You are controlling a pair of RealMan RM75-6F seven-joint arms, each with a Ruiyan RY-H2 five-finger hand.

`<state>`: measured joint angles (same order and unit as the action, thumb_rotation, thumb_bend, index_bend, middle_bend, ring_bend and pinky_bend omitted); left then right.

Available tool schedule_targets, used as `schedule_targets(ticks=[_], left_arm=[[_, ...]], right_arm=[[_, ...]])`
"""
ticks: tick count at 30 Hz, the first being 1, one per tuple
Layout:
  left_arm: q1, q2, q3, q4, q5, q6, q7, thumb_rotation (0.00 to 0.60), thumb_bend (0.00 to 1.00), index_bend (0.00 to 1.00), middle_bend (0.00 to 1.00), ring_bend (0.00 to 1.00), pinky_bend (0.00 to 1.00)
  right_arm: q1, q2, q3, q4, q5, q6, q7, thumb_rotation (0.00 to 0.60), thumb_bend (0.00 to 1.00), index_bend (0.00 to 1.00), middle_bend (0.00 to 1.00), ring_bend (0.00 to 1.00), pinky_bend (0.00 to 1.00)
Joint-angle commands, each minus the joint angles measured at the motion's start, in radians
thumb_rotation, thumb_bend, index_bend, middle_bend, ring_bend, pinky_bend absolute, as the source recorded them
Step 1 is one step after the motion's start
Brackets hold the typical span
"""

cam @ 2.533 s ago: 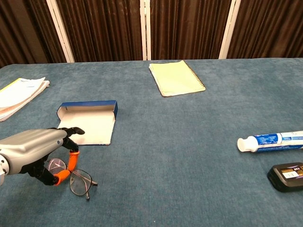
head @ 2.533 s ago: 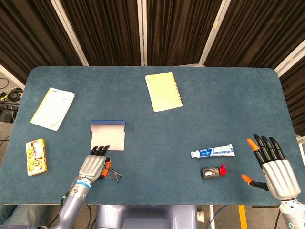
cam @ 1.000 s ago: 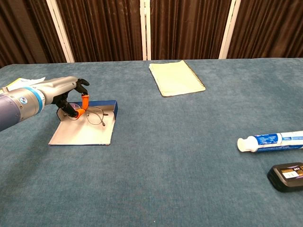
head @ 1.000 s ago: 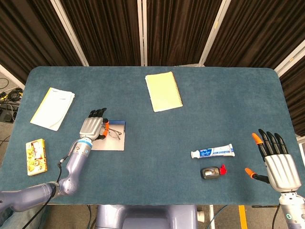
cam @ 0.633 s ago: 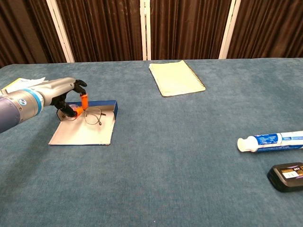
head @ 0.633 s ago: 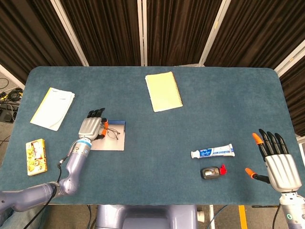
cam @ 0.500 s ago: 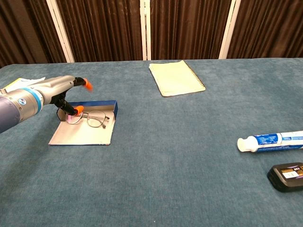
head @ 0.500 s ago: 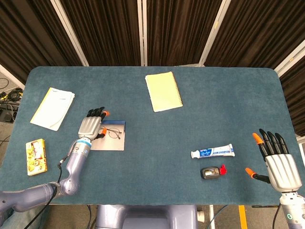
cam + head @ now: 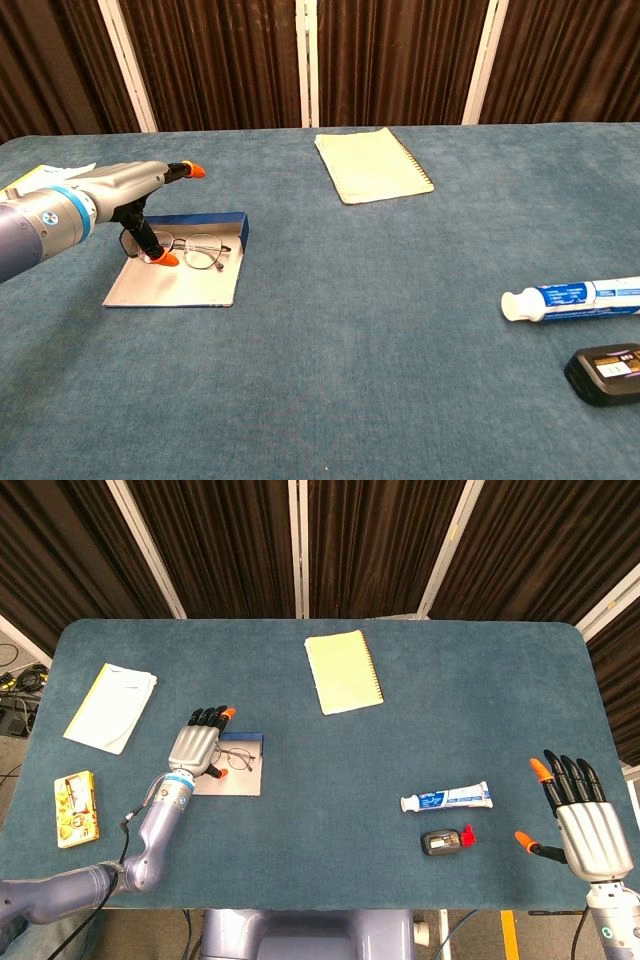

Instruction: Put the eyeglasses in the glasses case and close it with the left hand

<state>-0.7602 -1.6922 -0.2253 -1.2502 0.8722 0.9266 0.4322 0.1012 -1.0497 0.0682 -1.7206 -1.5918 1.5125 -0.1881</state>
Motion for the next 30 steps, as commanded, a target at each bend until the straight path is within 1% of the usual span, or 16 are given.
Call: schedule_targets(ticks=[1, 7, 14, 25, 30], left_arm=[[-0.013, -0.010, -0.001, 0.029, -0.010, -0.015, 0.010, 0.600, 0.12, 0.00, 0.00, 0.00, 0.00], [-0.028, -0.014, -0.010, 0.062, -0.020, -0.036, 0.005, 0.600, 0.12, 0.00, 0.00, 0.00, 0.00], [-0.066, -0.026, -0.027, 0.125, -0.046, -0.089, 0.010, 0.600, 0.13, 0.00, 0.00, 0.00, 0.00], [-0.112, -0.062, -0.034, 0.202, -0.045, -0.116, 0.017, 0.600, 0.13, 0.00, 0.00, 0.00, 0.00], [-0.120, -0.078, -0.034, 0.240, -0.020, -0.118, -0.006, 0.600, 0.13, 0.00, 0.00, 0.00, 0.00]], right_arm=[[0.000, 0.000, 0.001, 0.001, 0.002, 0.000, 0.001, 0.600, 0.00, 0.00, 0.00, 0.00, 0.00], [0.005, 0.003, 0.002, 0.003, 0.016, -0.014, 0.017, 0.600, 0.00, 0.00, 0.00, 0.00, 0.00], [0.007, 0.006, 0.012, 0.009, 0.039, -0.018, 0.033, 0.600, 0.00, 0.00, 0.00, 0.00, 0.00], [0.007, 0.010, 0.021, 0.016, 0.056, -0.014, 0.043, 0.600, 0.00, 0.00, 0.00, 0.00, 0.00], [0.006, 0.011, 0.022, 0.016, 0.058, -0.011, 0.046, 0.600, 0.00, 0.00, 0.00, 0.00, 0.00]])
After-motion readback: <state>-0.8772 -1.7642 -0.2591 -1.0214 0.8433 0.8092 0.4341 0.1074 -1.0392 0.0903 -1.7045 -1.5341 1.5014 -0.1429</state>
